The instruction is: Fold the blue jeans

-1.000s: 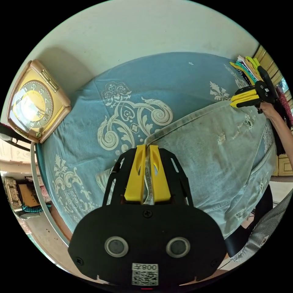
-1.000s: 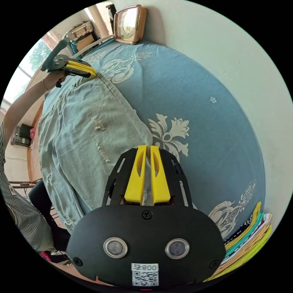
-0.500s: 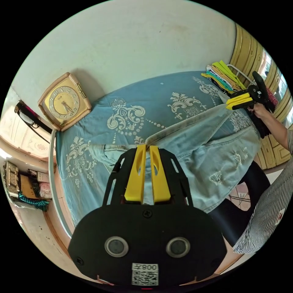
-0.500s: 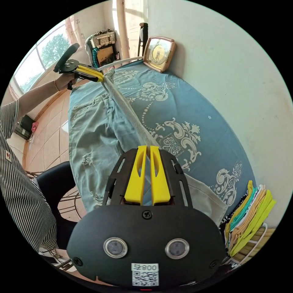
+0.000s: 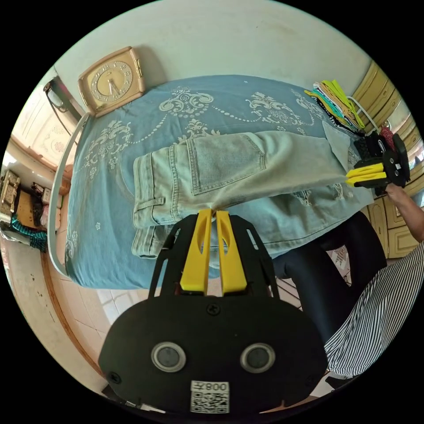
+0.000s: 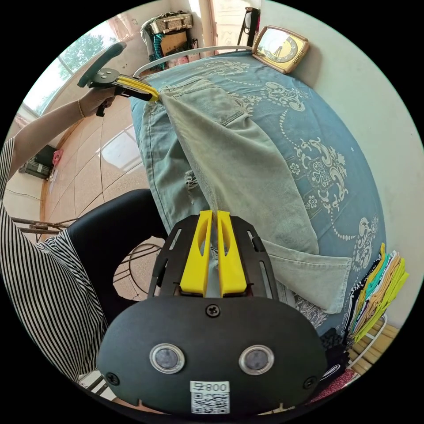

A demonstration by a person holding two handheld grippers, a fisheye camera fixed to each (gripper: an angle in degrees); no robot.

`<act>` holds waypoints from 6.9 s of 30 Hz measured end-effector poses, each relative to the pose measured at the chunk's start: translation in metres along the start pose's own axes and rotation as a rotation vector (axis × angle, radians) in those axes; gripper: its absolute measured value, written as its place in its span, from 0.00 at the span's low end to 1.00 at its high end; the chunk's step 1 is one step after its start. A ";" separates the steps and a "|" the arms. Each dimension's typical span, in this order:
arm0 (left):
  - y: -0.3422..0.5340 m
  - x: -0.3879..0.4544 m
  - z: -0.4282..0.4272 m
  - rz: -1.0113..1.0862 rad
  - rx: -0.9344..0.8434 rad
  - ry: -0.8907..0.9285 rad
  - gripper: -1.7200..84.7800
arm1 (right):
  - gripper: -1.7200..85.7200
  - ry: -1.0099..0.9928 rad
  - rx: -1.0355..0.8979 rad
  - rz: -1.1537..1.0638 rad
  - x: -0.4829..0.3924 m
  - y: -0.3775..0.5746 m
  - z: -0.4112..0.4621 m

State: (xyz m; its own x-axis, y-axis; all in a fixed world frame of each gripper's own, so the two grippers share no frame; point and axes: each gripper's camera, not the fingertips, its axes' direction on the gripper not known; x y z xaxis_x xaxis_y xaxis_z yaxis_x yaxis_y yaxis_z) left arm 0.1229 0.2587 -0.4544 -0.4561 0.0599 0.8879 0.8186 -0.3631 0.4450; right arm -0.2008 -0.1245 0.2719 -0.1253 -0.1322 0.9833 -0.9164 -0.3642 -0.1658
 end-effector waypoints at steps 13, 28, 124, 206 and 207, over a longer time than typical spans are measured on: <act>0.139 -0.074 -0.066 -0.115 0.070 0.088 0.04 | 0.04 0.028 -0.091 -0.049 -0.111 -0.007 -0.027; 0.280 -0.154 -0.100 -0.179 0.063 0.138 0.04 | 0.04 0.030 -0.132 -0.010 -0.183 -0.025 -0.031; 0.022 0.513 -0.009 0.318 -0.139 0.471 0.06 | 0.14 -0.215 0.103 0.950 0.254 0.085 0.312; -0.270 1.145 -0.073 0.652 -0.425 0.139 0.02 | 0.02 -0.647 0.797 1.348 -0.153 0.569 0.870; -0.272 1.146 -0.071 0.648 -0.429 0.139 0.02 | 0.02 -0.652 0.789 1.356 -0.155 0.570 0.875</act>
State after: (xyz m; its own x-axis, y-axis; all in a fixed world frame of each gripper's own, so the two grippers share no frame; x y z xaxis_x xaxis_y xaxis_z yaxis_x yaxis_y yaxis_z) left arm -0.6474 0.3604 0.4343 0.0027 -0.3931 0.9195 0.7428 -0.6148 -0.2650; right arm -0.3715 -1.1184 -0.0413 -0.2520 -0.9667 -0.0444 0.1327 0.0109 -0.9911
